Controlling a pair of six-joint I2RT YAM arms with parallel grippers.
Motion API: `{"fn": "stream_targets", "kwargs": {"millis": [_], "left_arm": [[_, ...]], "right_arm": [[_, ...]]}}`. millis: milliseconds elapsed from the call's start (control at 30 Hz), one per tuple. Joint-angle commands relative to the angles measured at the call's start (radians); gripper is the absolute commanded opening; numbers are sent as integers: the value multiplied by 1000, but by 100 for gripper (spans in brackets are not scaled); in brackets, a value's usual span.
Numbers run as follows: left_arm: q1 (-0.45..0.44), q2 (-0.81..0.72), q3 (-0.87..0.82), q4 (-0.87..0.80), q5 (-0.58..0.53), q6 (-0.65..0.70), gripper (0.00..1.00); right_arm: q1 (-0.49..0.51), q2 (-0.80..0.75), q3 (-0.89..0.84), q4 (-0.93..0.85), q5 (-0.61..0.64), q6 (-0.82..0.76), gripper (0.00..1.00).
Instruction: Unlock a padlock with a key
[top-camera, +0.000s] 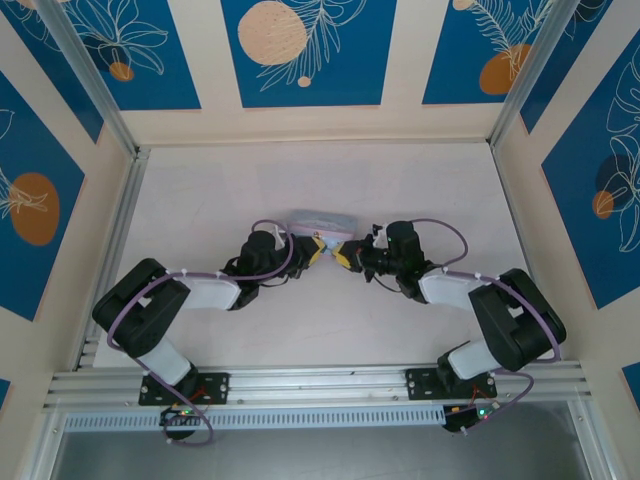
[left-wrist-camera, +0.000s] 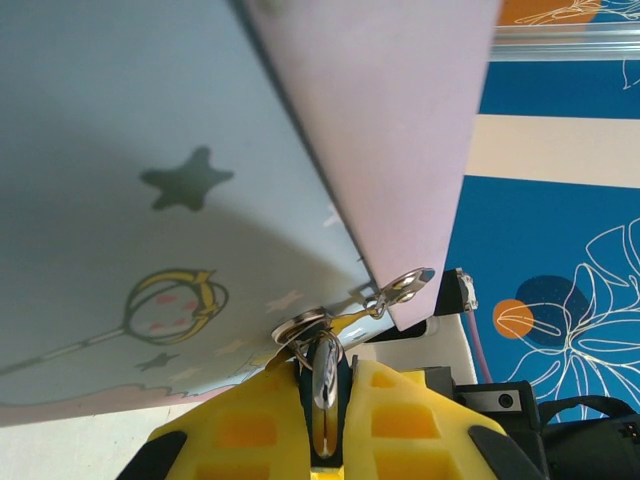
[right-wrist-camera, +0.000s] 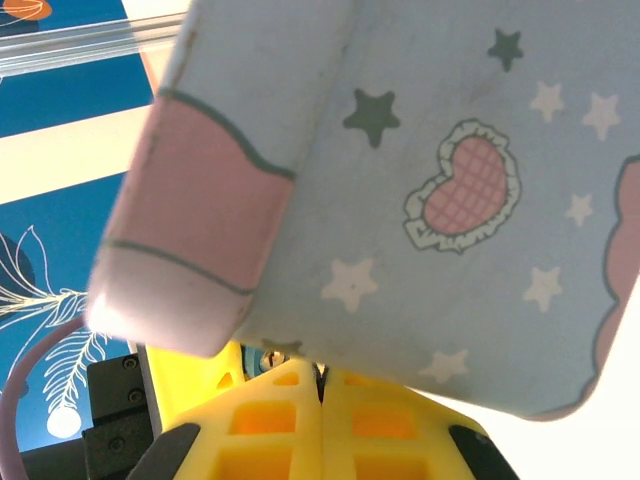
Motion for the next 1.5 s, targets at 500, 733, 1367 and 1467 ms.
{"fn": "stream_targets", "kwargs": {"millis": [500, 733, 1367, 1467], "left_arm": [[-6, -41, 7, 1, -3, 1, 0], [-6, -43, 6, 1, -3, 2, 0], [-6, -43, 4, 5, -7, 3, 0], [-4, -43, 5, 5, -5, 3, 0]], "right_arm": [[19, -45, 60, -135, 47, -78, 0], [31, -29, 80, -133, 49, -76, 0], [36, -98, 1, -160, 83, -84, 0], [38, -86, 7, -154, 79, -83, 0]]}}
